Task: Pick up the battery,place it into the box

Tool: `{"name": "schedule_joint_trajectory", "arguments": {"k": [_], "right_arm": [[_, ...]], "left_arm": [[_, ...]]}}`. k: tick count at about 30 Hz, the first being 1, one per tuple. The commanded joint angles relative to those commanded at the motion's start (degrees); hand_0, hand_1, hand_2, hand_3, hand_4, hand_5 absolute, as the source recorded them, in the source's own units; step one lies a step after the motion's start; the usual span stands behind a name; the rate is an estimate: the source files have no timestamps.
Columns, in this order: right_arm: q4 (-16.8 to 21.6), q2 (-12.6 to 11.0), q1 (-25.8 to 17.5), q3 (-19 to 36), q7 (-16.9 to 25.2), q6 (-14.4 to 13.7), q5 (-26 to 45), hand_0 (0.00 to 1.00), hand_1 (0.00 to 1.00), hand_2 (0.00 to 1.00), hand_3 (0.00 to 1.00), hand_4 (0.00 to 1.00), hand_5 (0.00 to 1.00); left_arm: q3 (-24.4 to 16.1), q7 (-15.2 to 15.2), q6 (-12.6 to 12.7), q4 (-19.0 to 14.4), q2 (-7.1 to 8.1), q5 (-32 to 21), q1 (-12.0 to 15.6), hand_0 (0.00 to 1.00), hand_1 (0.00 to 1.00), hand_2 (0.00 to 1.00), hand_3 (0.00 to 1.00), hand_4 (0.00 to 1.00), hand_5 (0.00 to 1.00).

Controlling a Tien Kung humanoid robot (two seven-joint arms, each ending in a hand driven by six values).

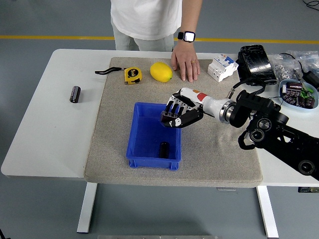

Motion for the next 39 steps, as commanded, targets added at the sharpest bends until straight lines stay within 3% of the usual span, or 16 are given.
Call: {"name": "schedule_joint_trajectory", "arguments": {"k": [4,5,10,11,16,17,22,23,28,29,39], "right_arm": [[-2.6,2.6,2.1,-3.5,0.9,-0.4,-0.2,0.283,0.368,0.436,0.476,0.848,0.183],[-3.3,3.1,2.4,-4.2,1.3,-0.6,0.1,0.286,0.378,0.448,0.483,0.808,0.207],[-6.3,4.0,3.2,-5.6,2.8,-1.5,0.1,0.286,0.378,0.448,0.483,0.808,0.207],[-6.7,4.0,3.2,-5.7,2.9,-1.7,-0.1,0.404,0.421,0.507,0.510,0.796,0.228],[-7.9,4.0,3.4,-5.7,4.0,-2.4,-1.5,0.404,0.421,0.507,0.510,0.796,0.228],[-8.0,4.0,3.5,-5.7,4.1,-2.5,-1.7,0.385,0.480,0.642,0.613,0.872,0.236],[-8.5,4.3,3.6,-5.8,4.4,-2.7,-2.5,0.385,0.480,0.642,0.613,0.872,0.236],[-8.5,4.3,3.7,-5.8,4.5,-2.7,-2.5,0.387,0.491,0.685,0.689,0.870,0.237],[-8.5,4.3,3.8,-6.1,4.5,-2.5,-2.3,0.387,0.491,0.685,0.689,0.870,0.237],[-8.4,4.3,3.8,-6.0,4.5,-2.6,-2.3,0.380,0.495,0.688,0.727,0.881,0.240],[-7.8,3.4,3.8,-3.4,4.6,-2.6,-2.7,0.378,0.496,0.691,0.737,0.891,0.256]], "left_arm": [[0.4,0.1,0.0,-0.1,0.17,-0.2,-0.2,0.606,0.580,0.640,0.715,0.722,0.708],[0.4,0.1,0.0,-0.2,0.21,-0.2,-0.3,0.600,0.574,0.631,0.714,0.722,0.708],[0.1,0.1,0.3,-0.3,0.35,0.1,-0.3,0.600,0.574,0.631,0.714,0.722,0.708],[0.1,0.1,0.4,-0.3,0.37,0.1,-0.3,0.599,0.566,0.622,0.712,0.722,0.707],[-0.3,0.2,0.4,-0.3,0.48,0.5,-0.1,0.599,0.566,0.622,0.712,0.722,0.707],[-0.3,0.3,0.4,-0.4,0.50,0.5,0.0,0.592,0.562,0.618,0.713,0.721,0.705],[-0.6,0.6,0.0,-0.5,0.56,1.1,0.2,0.592,0.562,0.618,0.713,0.721,0.705],[-0.6,0.6,0.0,-0.5,0.56,1.2,0.2,0.590,0.560,0.619,0.712,0.721,0.703],[-0.6,0.8,-0.2,-0.6,0.56,1.4,0.3,0.590,0.560,0.619,0.712,0.721,0.703],[-0.5,0.8,-0.2,-0.6,0.56,1.3,0.3,0.586,0.559,0.617,0.712,0.721,0.702],[0.2,0.5,0.1,-0.5,0.52,0.2,0.2,0.583,0.554,0.612,0.712,0.717,0.699]]}}
